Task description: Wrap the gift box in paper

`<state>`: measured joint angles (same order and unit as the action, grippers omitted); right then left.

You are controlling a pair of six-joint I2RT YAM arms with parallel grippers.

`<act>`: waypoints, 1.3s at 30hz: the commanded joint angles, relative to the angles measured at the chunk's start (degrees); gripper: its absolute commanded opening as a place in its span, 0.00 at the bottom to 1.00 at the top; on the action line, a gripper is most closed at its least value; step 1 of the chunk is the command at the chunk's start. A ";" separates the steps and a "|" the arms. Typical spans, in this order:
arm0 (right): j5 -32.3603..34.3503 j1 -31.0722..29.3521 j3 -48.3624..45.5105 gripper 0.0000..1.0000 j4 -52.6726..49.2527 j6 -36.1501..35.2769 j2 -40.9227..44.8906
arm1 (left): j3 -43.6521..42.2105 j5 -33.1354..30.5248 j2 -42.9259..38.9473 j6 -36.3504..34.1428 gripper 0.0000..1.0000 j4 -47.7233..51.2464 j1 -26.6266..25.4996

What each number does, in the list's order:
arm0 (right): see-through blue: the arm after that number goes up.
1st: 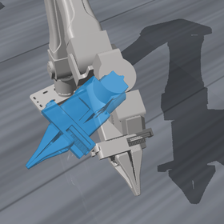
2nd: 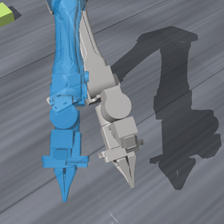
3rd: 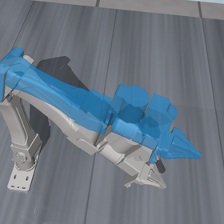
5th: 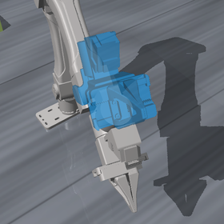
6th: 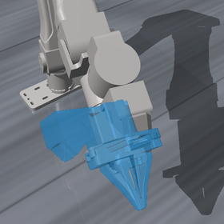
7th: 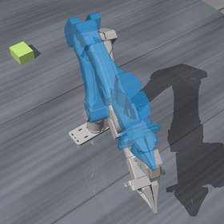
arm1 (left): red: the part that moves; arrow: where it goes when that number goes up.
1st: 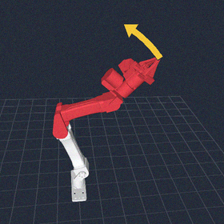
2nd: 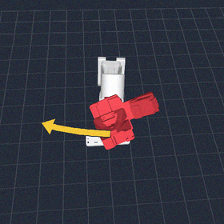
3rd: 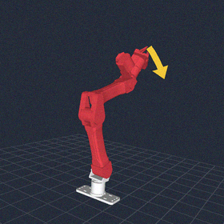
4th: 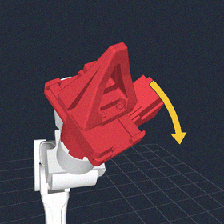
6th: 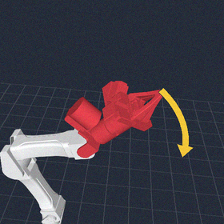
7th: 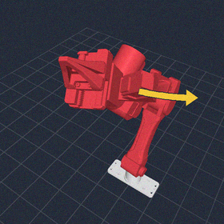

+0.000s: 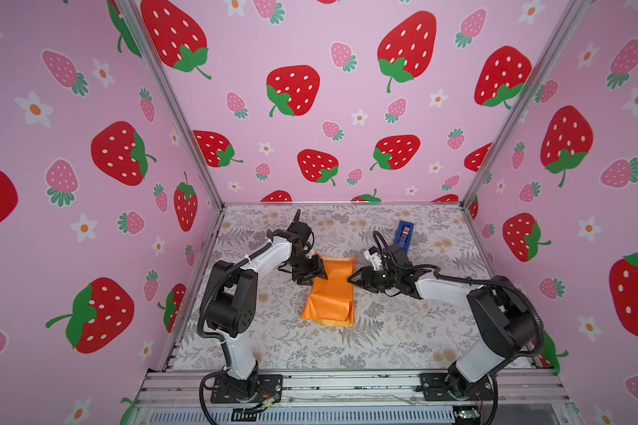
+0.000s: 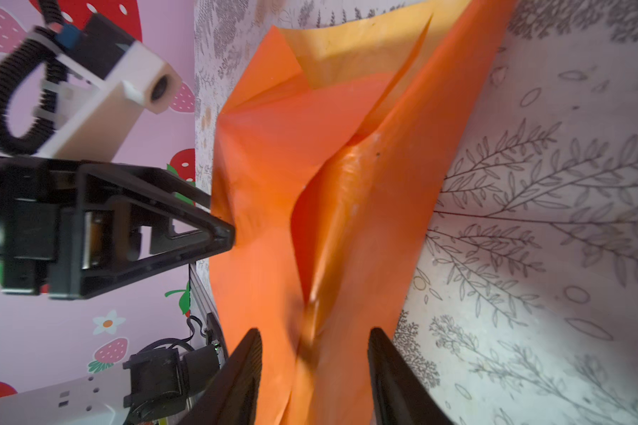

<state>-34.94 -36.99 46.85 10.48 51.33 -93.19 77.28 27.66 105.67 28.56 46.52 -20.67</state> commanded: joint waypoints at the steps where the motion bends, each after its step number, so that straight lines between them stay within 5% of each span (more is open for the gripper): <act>1: -0.74 -0.26 -1.08 0.51 -1.69 0.19 3.09 | -0.90 0.73 -0.02 0.45 0.59 0.32 0.01; 24: -2.31 -4.08 -0.30 0.47 2.90 3.42 -1.27 | -1.34 2.94 -2.63 7.13 0.59 -2.67 -0.93; 39: 4.24 -5.50 1.54 0.18 -3.78 0.55 -1.27 | -1.92 0.89 -4.01 6.68 0.61 -1.56 -1.46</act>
<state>-32.40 -41.52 47.48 7.70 52.45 -94.00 75.31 25.36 103.53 35.22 44.47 -20.95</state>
